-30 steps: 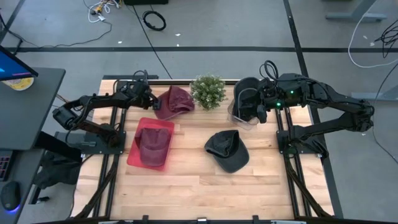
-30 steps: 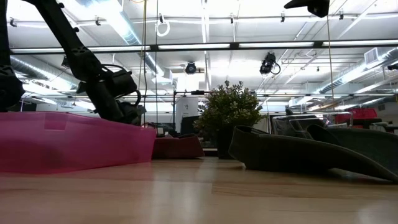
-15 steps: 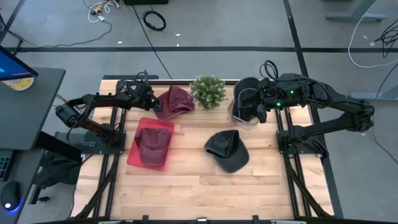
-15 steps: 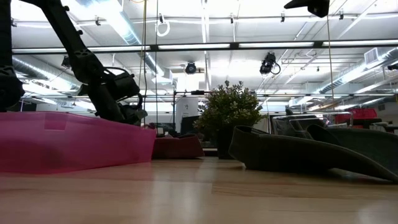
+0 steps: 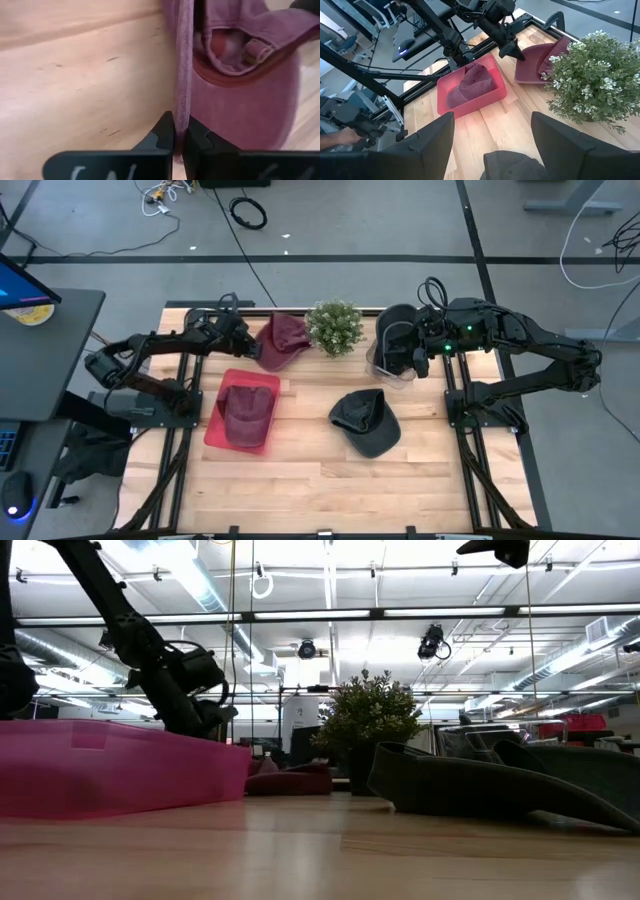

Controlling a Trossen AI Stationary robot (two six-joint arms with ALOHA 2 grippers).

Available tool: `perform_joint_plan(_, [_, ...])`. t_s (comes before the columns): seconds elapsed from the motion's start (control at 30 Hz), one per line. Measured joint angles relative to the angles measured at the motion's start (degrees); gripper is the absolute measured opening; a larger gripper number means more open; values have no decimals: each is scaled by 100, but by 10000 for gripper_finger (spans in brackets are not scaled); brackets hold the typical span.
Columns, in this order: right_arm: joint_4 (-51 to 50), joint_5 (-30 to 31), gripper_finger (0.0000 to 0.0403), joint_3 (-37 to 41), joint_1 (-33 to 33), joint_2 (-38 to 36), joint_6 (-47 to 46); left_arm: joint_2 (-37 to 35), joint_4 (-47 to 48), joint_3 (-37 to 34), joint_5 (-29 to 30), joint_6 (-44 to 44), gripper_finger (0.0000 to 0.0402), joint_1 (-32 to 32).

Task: Pick & Place hat
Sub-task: Put the red cap into the red bin

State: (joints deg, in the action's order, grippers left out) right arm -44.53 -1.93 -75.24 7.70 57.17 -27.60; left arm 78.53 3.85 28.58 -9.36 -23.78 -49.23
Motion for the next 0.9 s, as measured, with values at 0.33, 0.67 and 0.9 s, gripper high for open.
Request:
perform_joint_plan(0.33, [0, 0, 267, 0, 0, 0, 126, -1415, 1627, 516, 869, 669, 12, 11])
perform_joint_plan(0.67, [0, 0, 267, 0, 0, 0, 312, -1940, 3255, 2299, 2113, 1480, 12, 724])
perform_joint_plan(0.9, [2, 1, 267, 0, 3, 0, 406, -1848, 4334, 3810, 3331, 1858, 12, 1660])
